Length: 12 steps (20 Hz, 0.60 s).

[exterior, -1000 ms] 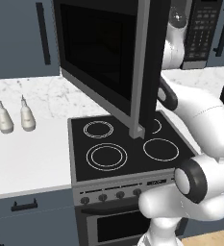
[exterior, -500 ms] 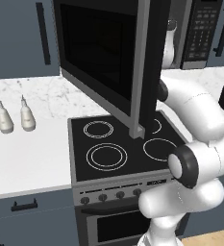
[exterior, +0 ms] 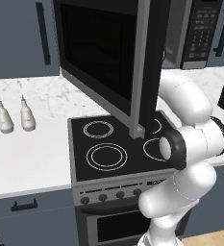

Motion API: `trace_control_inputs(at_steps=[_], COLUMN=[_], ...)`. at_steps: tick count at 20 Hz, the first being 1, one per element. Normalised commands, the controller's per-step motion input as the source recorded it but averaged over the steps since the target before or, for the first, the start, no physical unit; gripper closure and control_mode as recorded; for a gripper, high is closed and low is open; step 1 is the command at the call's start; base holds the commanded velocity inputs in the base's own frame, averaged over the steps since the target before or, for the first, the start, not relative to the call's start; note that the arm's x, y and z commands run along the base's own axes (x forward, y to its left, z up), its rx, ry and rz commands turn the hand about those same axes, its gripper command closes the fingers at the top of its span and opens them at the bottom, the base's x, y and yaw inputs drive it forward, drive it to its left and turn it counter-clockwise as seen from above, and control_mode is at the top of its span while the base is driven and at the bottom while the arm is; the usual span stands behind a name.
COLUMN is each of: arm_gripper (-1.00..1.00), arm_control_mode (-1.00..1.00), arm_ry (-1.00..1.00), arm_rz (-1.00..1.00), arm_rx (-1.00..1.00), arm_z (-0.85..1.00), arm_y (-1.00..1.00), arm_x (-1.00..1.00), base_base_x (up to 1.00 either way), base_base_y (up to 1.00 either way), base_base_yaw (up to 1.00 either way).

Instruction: Open the microwave, place the bowl with waffle inside the microwave, then close the microwave door and turn it on.

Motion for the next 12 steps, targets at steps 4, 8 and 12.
trace_control_inputs(at_steps=[4, 8, 12], arm_gripper=[-1.00, -1.00, -1.00], arm_control_mode=[-1.00, -1.00, -1.00], arm_ry=[0.01, 0.00, 0.00], arm_rz=[0.00, 0.00, 0.02], arm_rx=[0.07, 0.00, 0.00], arm_z=[-0.05, 0.07, 0.03], arm_y=[0.00, 0.00, -0.06], arm_x=[0.58, 0.14, -0.46], base_base_x=[0.00, 0.00, 0.00], base_base_y=[0.00, 0.00, 0.00], base_base_yaw=[0.00, 0.00, 0.00])
